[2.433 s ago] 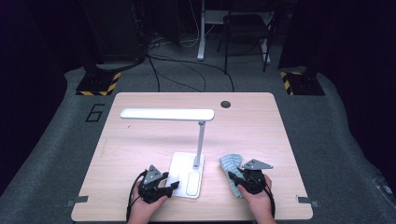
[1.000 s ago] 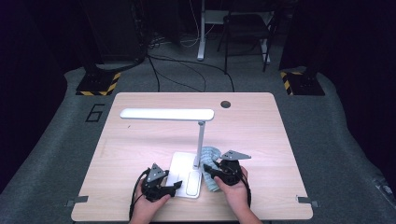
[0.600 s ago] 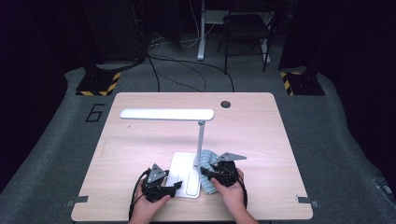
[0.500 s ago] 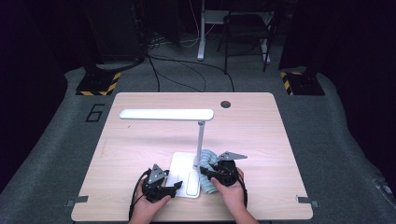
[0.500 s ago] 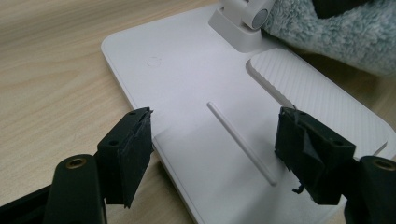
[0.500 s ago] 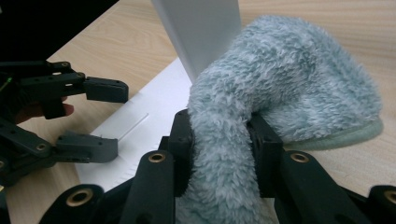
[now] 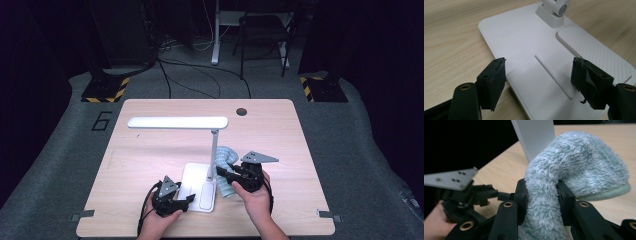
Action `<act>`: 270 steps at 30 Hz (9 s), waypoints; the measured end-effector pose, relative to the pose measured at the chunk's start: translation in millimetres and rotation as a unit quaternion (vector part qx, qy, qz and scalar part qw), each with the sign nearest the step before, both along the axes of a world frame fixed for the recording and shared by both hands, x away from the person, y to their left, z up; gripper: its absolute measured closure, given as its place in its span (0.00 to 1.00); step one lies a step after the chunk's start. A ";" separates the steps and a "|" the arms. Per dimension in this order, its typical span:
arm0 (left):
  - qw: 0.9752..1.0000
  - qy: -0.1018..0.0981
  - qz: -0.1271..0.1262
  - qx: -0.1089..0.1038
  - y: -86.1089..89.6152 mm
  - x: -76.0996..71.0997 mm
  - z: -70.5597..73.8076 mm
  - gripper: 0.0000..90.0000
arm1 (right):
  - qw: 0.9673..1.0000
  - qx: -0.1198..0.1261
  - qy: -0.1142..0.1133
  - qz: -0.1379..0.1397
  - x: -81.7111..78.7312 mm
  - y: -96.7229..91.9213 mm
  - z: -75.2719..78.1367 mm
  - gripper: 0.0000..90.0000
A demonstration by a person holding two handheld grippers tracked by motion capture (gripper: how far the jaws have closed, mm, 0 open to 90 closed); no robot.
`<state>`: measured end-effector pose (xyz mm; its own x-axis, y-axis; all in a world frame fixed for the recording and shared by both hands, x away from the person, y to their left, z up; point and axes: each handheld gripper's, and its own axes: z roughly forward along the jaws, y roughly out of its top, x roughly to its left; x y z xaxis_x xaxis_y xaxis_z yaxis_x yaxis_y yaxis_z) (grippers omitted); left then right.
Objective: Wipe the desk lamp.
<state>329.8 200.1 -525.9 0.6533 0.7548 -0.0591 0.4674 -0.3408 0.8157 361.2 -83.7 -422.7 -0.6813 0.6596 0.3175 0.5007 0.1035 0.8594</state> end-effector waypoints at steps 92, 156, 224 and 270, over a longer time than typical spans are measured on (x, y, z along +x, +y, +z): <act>0.999 -0.023 -0.033 -0.003 -7.6 -1.2 0.4 0.54 | 0.998 0.005 -0.060 0.019 8.0 -2.1 53.9 0.75; 0.999 0.018 0.023 -0.014 3.8 -6.5 -1.2 0.31 | 0.993 -0.094 0.069 -0.008 -25.3 18.9 -94.6 0.76; 1.000 0.010 0.026 -0.007 3.2 -6.0 -0.7 0.31 | 0.992 -0.078 0.098 0.010 -19.4 17.6 -91.7 0.75; 0.999 0.018 0.031 -0.017 4.8 -1.9 -1.3 0.31 | 0.978 -0.128 0.053 -0.157 -9.4 -112.0 -86.5 0.71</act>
